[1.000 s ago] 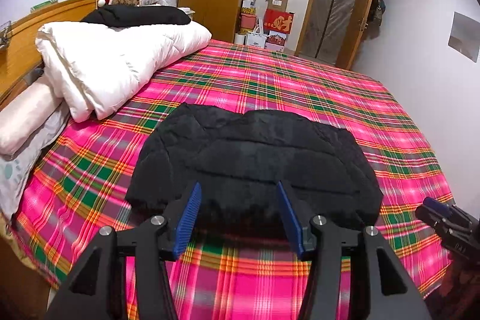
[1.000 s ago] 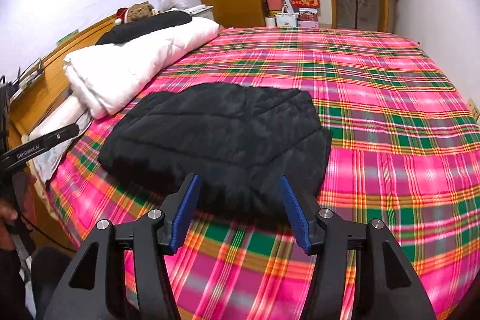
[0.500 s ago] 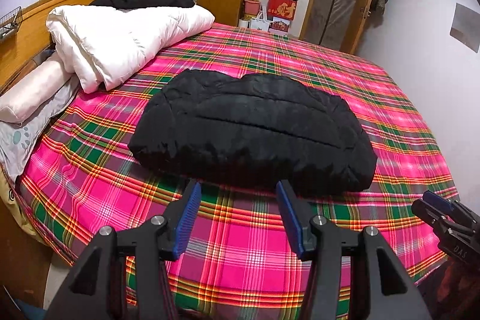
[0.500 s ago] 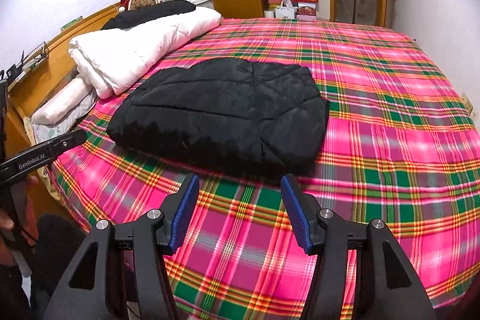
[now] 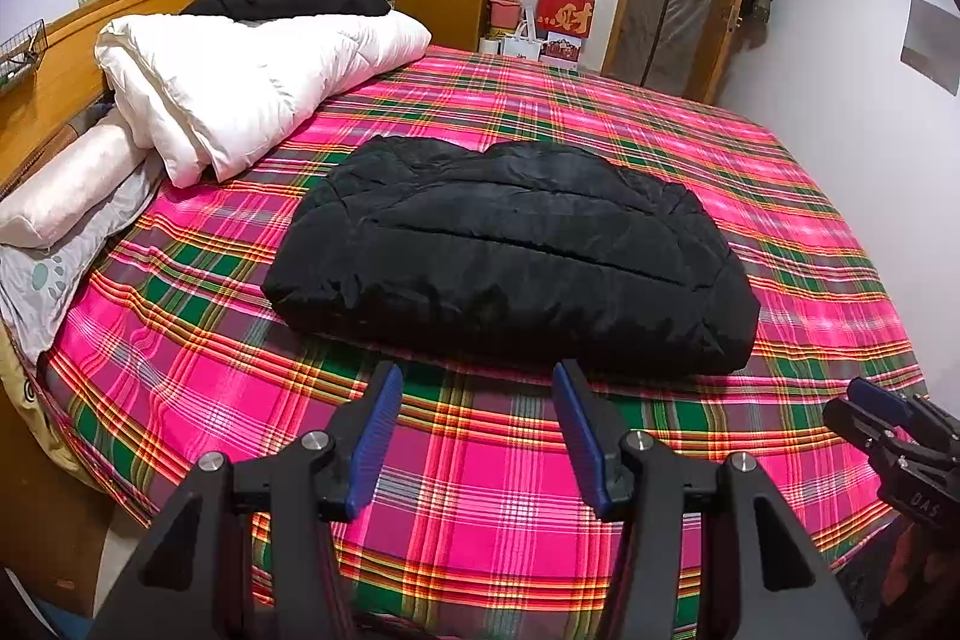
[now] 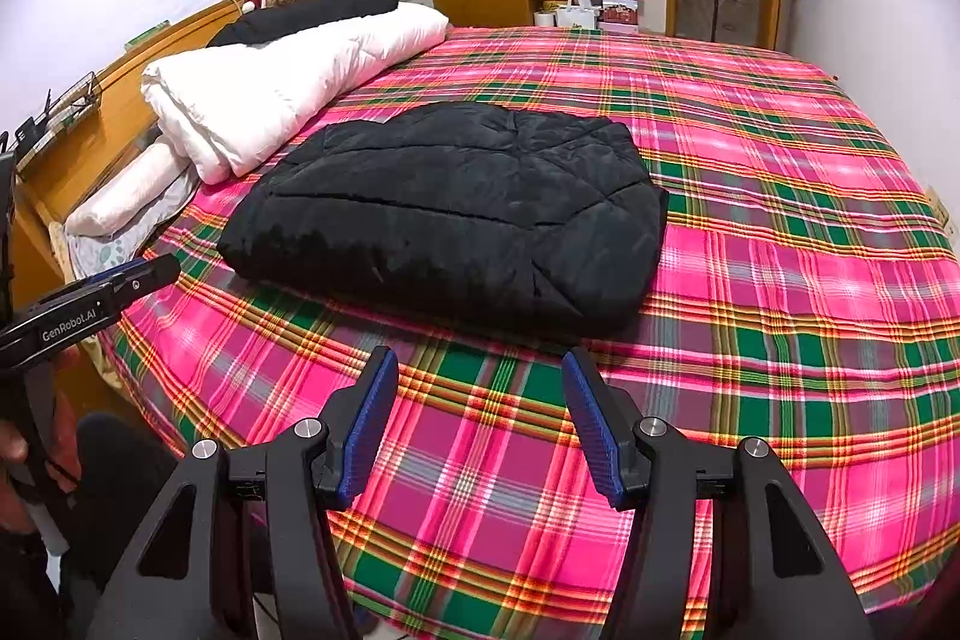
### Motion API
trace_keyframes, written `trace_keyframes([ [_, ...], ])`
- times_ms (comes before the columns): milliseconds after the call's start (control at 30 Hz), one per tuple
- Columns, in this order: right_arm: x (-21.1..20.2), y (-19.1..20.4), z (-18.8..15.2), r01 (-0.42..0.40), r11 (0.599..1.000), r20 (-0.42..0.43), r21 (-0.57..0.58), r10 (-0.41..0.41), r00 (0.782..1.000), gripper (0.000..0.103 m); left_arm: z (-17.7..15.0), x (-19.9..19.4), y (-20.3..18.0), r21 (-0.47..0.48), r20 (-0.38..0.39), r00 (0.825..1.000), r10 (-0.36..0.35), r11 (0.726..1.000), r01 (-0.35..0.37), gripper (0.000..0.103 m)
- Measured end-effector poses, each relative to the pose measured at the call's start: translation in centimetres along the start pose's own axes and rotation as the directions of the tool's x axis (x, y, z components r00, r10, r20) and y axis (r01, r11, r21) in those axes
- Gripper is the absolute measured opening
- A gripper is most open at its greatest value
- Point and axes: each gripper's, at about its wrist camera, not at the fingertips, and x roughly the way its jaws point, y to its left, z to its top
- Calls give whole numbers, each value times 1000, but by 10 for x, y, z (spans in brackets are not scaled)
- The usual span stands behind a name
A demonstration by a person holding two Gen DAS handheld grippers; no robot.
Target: Fold large clothes
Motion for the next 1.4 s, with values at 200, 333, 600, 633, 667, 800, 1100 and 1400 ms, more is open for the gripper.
trace_keyframes([
  [200,0,1,-1,-1,1000,0,-2,1,1000,57,0,0,2,-9,-2,1000,-8,1000,8,54],
  [333,0,1,0,-1,1000,0,-1,1,1000,57,-1,0,3,-11,-2,1000,-13,1000,13,54],
  [600,-2,2,0,-1,1000,1,-3,1,1000,57,-2,-4,2,-16,5,1000,-13,1000,13,54],
  [633,-2,2,1,-1,1000,1,-3,1,1000,57,-2,-4,2,-16,6,1000,-12,1000,12,54],
  [667,-2,2,1,-2,1000,1,-3,2,1000,57,-2,-5,2,-16,7,1000,-15,1000,15,54],
  [800,-4,3,2,-1,1000,3,-7,1,1000,57,-2,-5,2,-21,6,1000,-17,1000,17,54],
  [1100,-5,5,2,3,1000,1,-8,-3,1000,57,-1,-6,5,-37,8,1000,-26,999,26,54],
  [1400,-3,5,2,2,1000,-6,-8,-2,1000,57,-1,-6,6,-35,10,1000,-16,999,16,54],
])
